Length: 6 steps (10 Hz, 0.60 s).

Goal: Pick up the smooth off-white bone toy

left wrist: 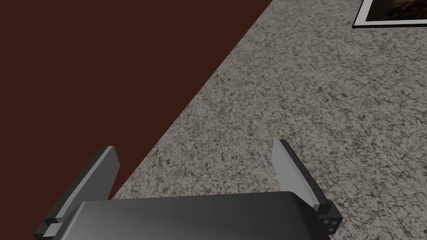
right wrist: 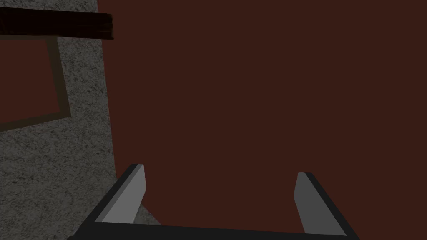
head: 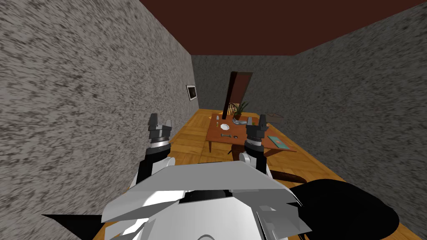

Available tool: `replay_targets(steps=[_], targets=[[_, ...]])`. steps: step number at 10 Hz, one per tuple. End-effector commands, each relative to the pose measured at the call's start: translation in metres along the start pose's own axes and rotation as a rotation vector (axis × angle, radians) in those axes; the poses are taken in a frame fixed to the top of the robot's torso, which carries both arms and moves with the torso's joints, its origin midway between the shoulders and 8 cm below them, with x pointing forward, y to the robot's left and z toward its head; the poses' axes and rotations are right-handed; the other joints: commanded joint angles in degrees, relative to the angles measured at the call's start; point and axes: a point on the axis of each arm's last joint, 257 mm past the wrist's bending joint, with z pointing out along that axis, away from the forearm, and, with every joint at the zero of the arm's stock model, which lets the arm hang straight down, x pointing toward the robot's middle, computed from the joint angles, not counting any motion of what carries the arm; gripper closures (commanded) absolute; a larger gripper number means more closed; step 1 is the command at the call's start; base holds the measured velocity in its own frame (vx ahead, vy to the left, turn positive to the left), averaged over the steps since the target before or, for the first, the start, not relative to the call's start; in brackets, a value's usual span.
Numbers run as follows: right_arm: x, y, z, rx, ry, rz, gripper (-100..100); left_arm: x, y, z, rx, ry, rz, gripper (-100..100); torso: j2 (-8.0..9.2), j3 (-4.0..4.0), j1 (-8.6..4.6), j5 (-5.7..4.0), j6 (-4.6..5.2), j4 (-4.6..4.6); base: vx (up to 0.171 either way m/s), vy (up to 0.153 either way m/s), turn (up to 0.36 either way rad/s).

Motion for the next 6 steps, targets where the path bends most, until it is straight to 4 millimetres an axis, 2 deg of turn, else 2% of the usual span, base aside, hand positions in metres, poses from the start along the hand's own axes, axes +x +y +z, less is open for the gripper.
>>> replay_targets(steps=[1,3,6], targets=[[0.005,-0.004,-0.001,0.01,0.037,-0.018,-100,0.0,0.0,0.0,0.0,0.0,0.0,0,0.0,0.0,0.0,0.0,0.0,0.0,-0.036,0.028,0.016],[0.012,-0.015,-0.006,0.035,0.095,-0.057,-100,0.0,0.0,0.0,0.0,0.0,0.0,0,0.31,0.17,0.19,0.04,0.0,0.06,-0.112,0.079,0.022],[0.021,-0.044,-0.021,0.1,0.194,-0.147,-100,0.0,0.0,0.0,0.0,0.0,0.0,0,0.57,0.33,0.46,0.1,0.0,0.13,-0.148,0.13,0.035]])
